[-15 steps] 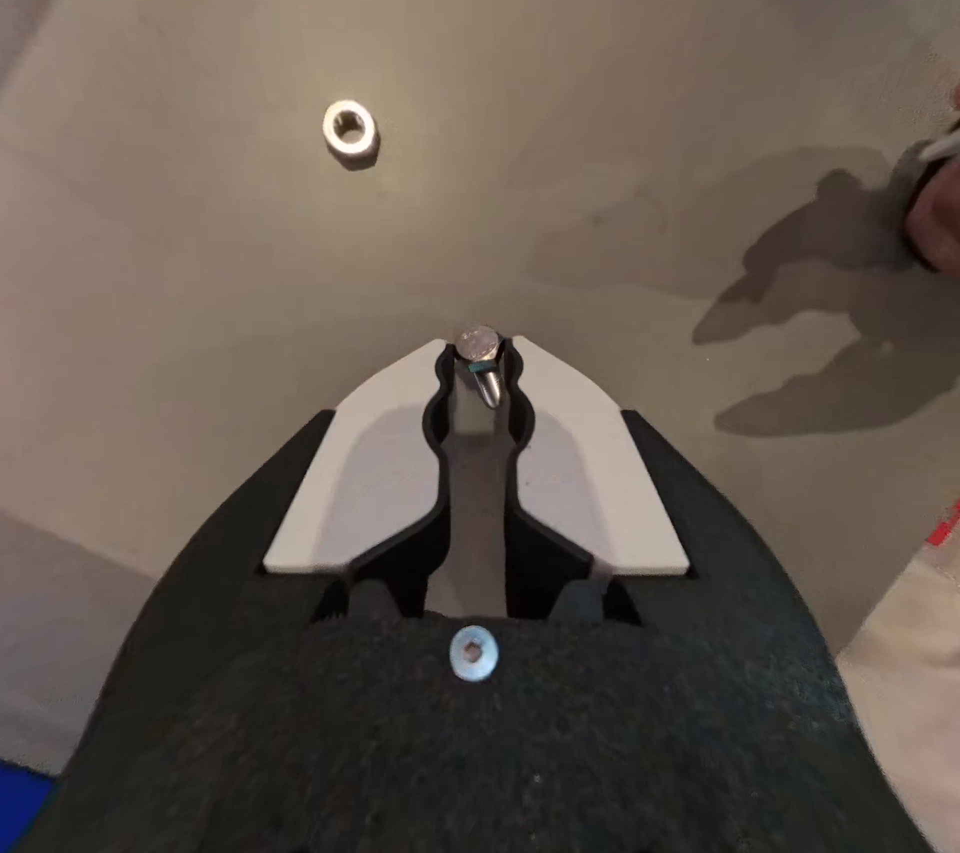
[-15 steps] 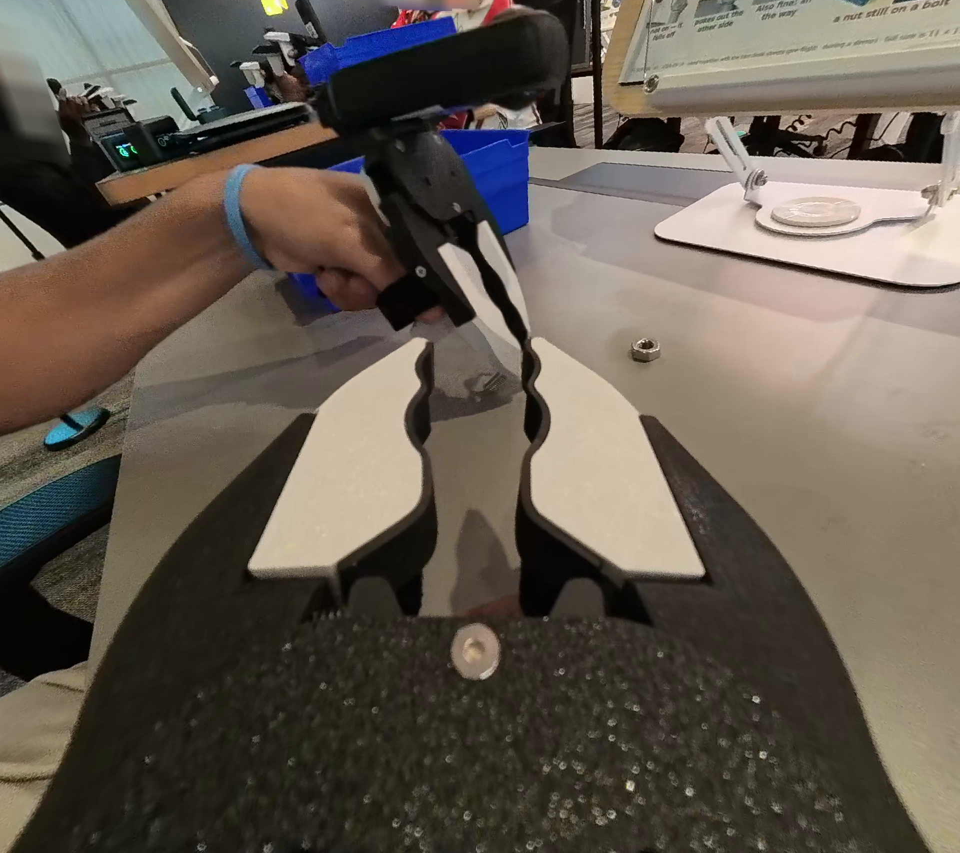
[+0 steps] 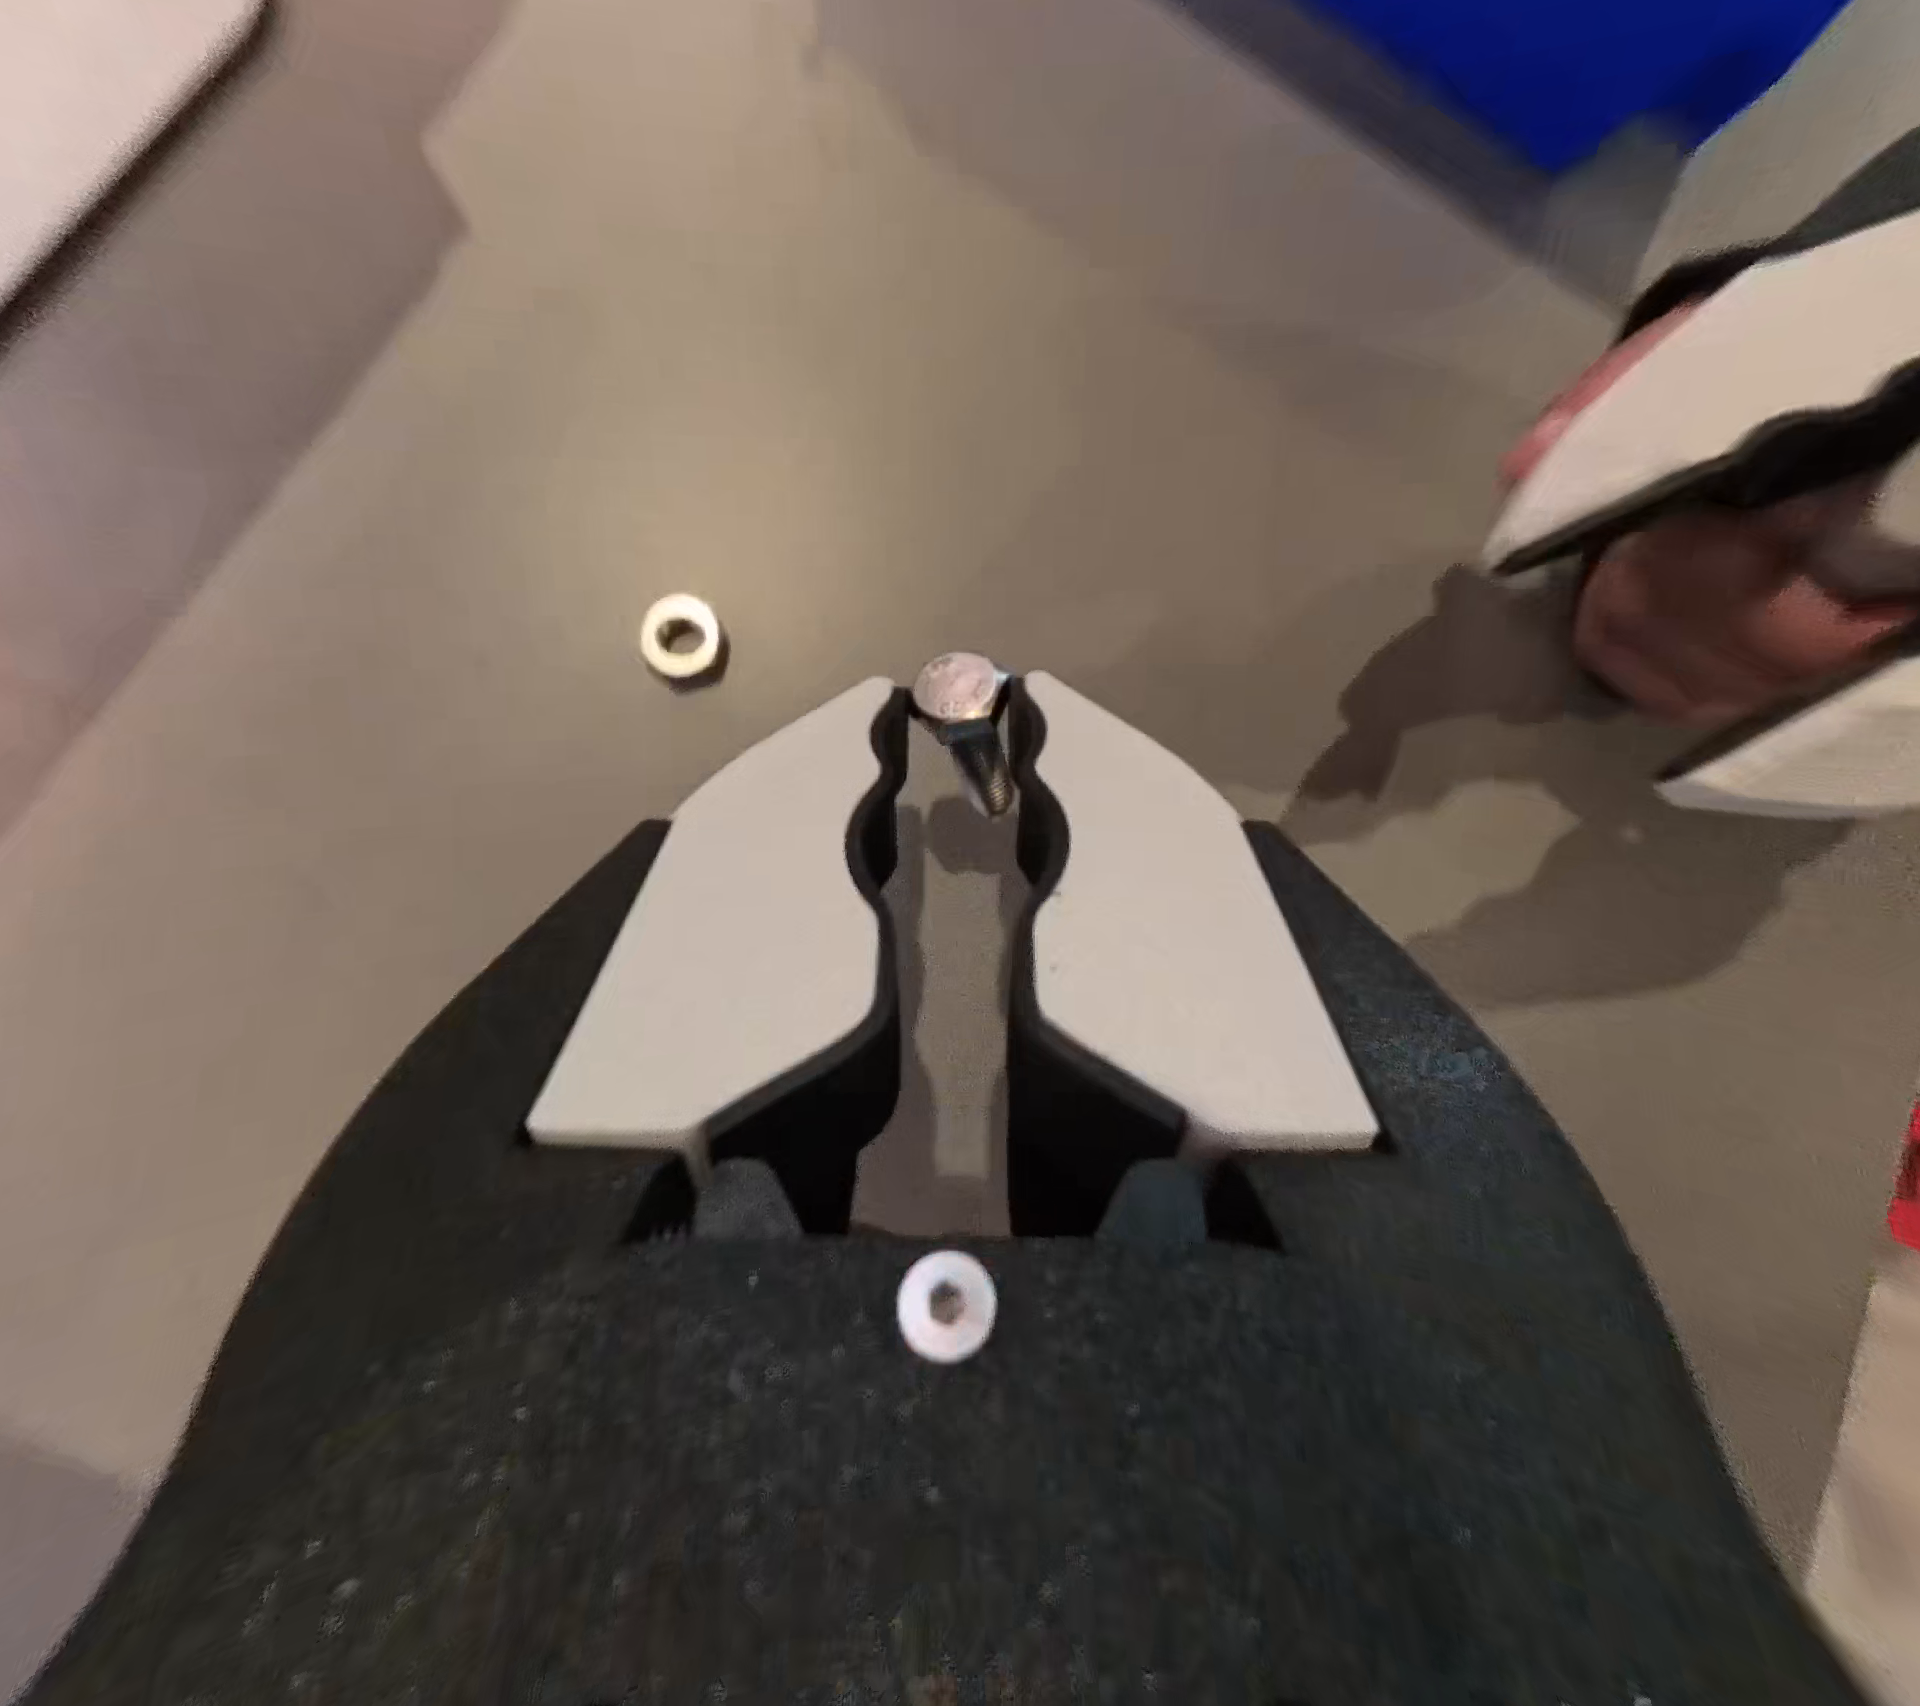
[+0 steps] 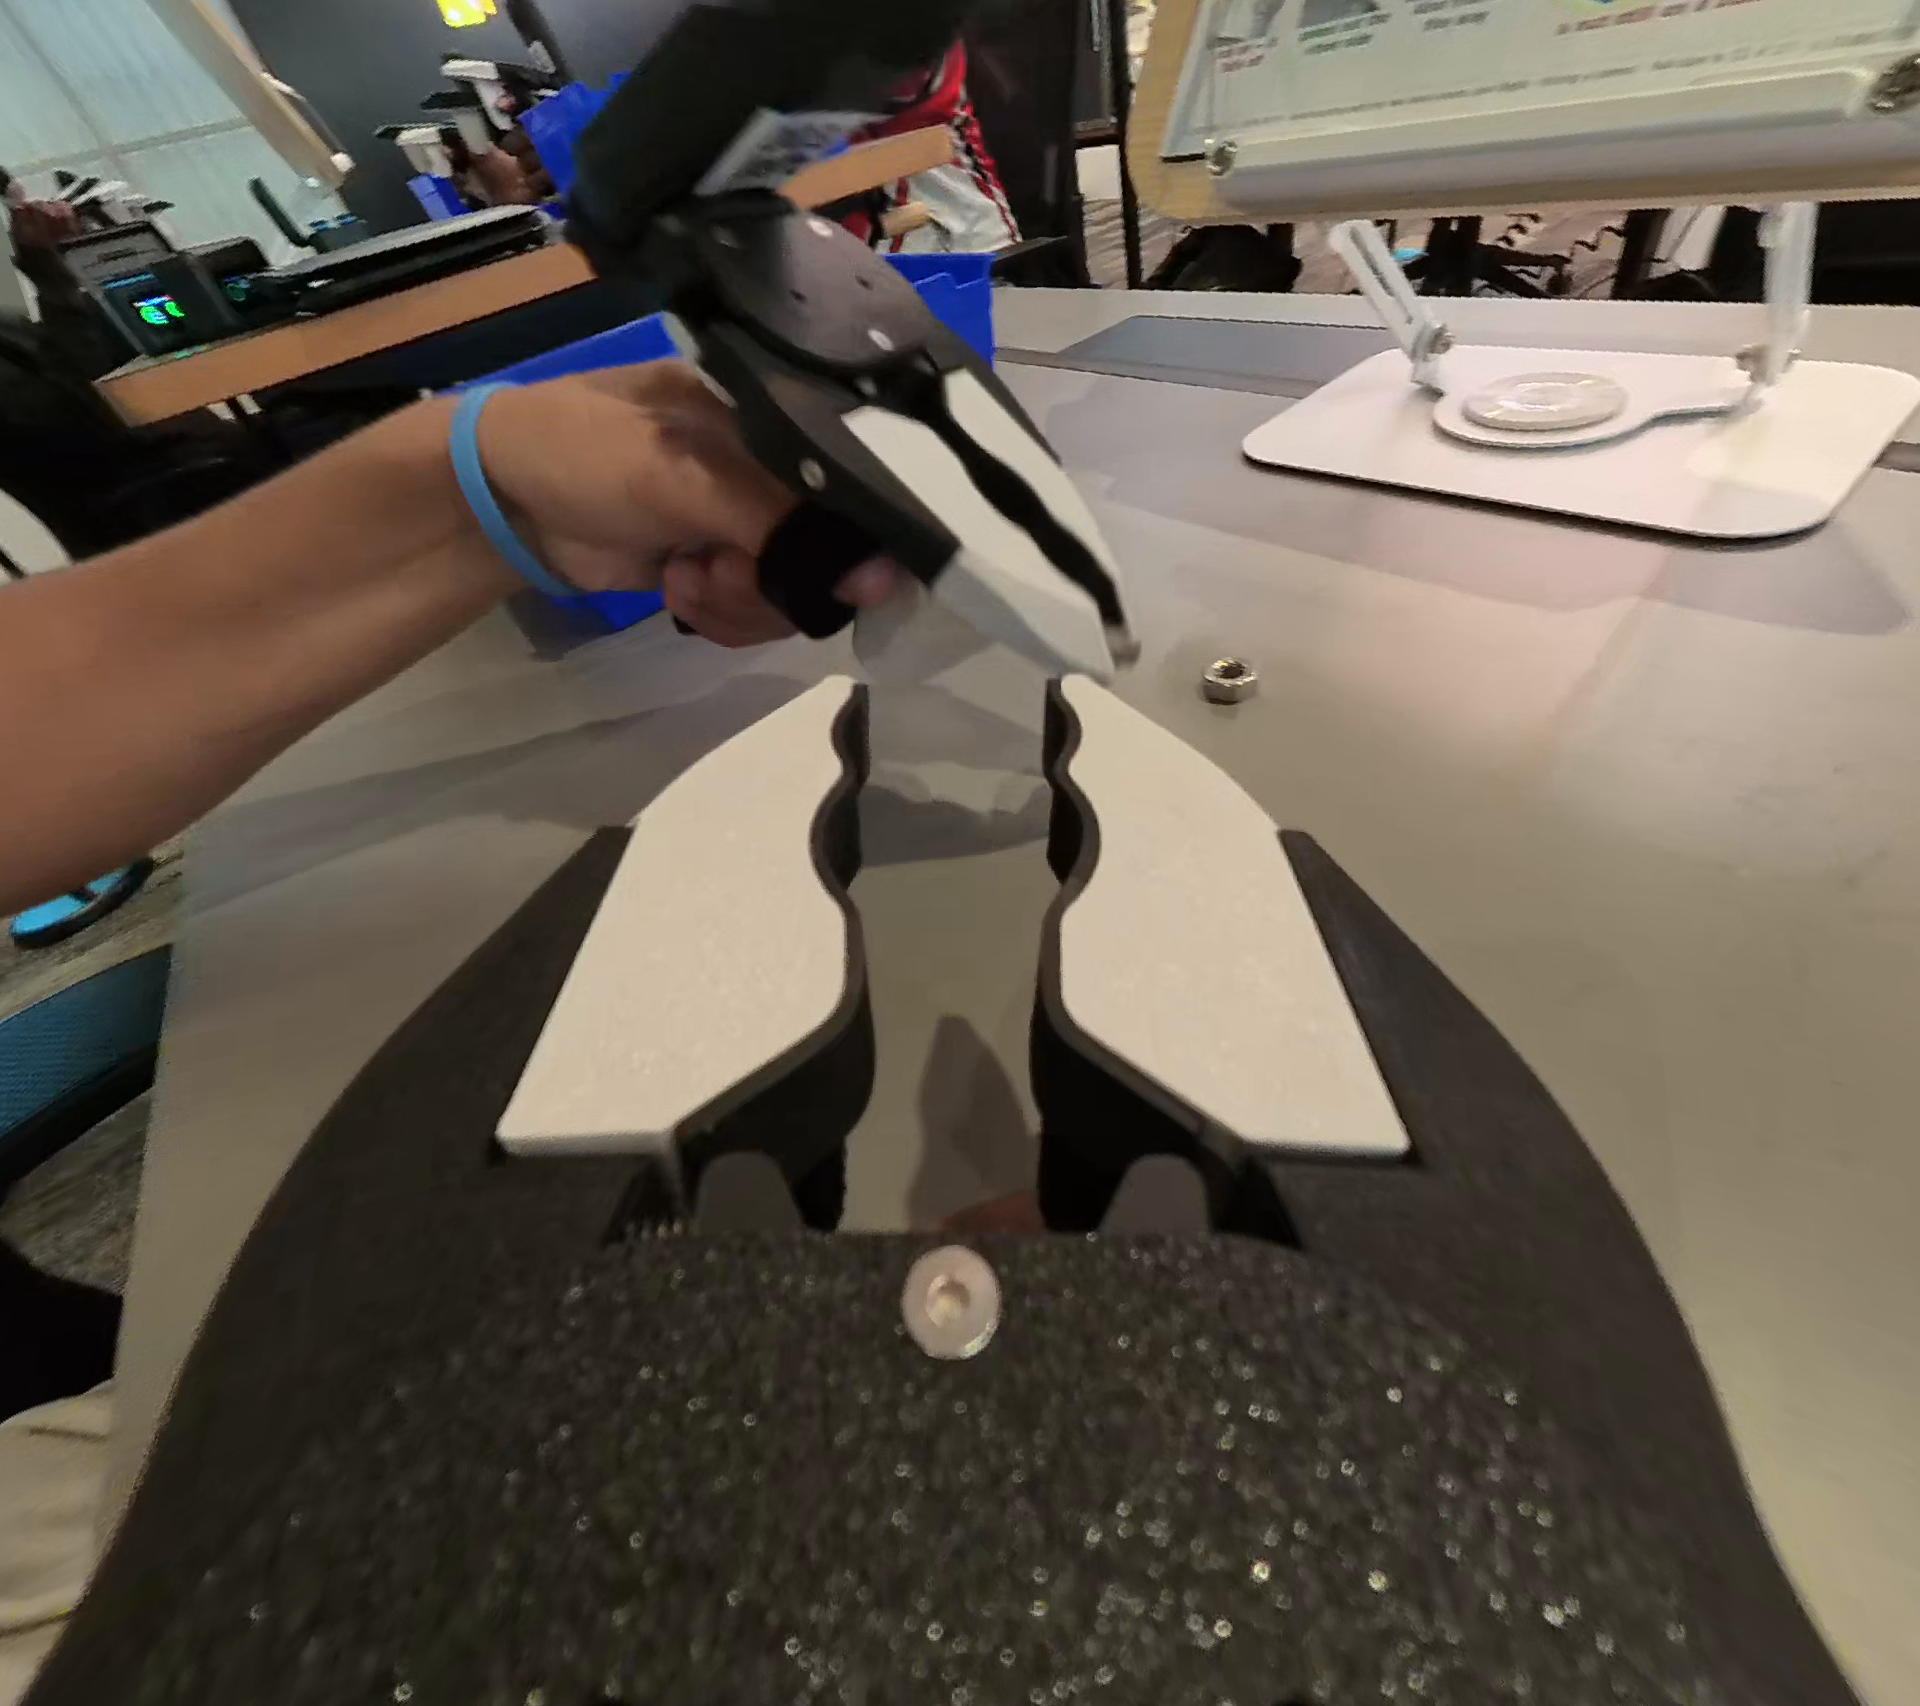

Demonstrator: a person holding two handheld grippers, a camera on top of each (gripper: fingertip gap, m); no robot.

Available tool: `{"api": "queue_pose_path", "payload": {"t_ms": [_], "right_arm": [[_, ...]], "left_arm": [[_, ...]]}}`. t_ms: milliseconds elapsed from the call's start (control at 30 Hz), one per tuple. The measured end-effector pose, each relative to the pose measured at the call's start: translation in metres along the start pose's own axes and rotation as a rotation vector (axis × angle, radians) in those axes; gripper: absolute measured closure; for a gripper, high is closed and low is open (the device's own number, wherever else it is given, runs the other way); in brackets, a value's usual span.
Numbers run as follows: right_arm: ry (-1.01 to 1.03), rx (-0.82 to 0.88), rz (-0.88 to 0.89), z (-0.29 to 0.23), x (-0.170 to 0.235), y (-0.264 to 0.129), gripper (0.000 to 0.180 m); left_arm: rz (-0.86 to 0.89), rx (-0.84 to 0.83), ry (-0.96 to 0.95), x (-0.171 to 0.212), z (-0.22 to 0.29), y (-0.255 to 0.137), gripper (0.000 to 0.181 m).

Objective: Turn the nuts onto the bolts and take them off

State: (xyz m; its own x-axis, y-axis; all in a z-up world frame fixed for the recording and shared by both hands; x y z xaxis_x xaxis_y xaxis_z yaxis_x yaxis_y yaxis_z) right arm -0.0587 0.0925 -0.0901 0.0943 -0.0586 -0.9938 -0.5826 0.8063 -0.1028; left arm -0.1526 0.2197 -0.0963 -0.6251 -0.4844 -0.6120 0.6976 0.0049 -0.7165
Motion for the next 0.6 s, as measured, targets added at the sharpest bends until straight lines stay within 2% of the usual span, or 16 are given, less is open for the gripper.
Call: {"api": "queue_pose_path", "payload": {"t_ms": [67, 233, 600], "right_arm": [[0.005, 0.005, 0.004, 0.001, 0.0, -0.001, 0.148], [0.004, 0.003, 0.003, 0.001, 0.0, -0.001, 0.148], [0.003, -0.004, -0.005, 0.0, 0.001, 0.0, 0.149]], "left_arm": [[0.107, 0.068, 0.022, -0.004, 0.0, -0.001, 0.163], [0.25, 0.077, 0.12, 0.001, -0.006, 0.005, 0.163], [0.201, 0.005, 0.23, 0.019, -0.009, 0.013, 0.163]]}}
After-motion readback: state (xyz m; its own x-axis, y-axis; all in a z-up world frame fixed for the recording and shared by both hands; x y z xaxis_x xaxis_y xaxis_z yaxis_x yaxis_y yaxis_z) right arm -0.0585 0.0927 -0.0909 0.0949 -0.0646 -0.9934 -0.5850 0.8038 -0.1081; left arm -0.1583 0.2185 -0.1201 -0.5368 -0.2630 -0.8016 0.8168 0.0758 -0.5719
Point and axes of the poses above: each gripper's, where its closed fingertips meet, y out along the fingers, x out of its underside, z = x × y across the jaws, the point moved 7 cm from there along -y, back along the fingers, and after that the axes turned 15 degrees about -y, right-handed, at the moved point
